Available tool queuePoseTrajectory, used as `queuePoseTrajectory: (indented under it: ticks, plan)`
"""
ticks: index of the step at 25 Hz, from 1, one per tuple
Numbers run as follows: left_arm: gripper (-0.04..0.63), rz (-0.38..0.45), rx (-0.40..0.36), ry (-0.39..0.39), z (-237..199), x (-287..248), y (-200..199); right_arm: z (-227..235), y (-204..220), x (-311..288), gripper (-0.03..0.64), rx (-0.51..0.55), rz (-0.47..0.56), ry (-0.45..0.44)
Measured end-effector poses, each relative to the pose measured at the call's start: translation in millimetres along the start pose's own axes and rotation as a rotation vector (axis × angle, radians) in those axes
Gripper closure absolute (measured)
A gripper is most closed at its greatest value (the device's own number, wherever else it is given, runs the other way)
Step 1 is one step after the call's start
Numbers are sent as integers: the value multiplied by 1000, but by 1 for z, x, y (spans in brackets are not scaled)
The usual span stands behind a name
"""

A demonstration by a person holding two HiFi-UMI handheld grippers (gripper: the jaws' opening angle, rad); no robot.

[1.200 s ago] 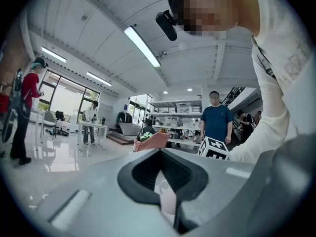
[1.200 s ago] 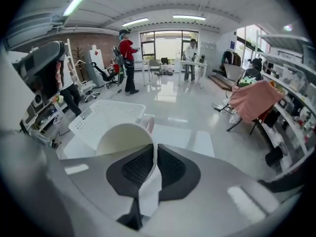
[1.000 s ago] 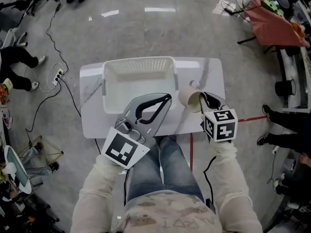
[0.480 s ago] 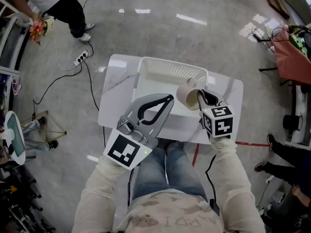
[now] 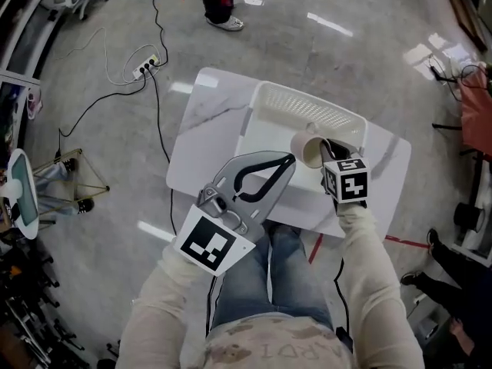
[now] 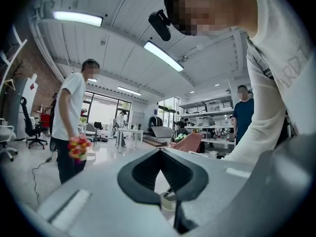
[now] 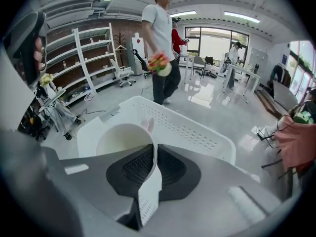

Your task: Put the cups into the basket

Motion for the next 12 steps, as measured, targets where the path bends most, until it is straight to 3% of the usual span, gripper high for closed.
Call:
queuePoseTrajectory:
  ticks: [12]
  plan:
    - [594,-23,50,50,-32,-26,45,4,6,-104,568,51,-193,15]
Point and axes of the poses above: the fingertips, and each gripper's own axes: x backward along the fingers, z to its right, y out of its underside, the point moved 4 cm from there along x, backward along the fingers, and after that the axes turned 14 degrees about -z, right-handed, at the moved point
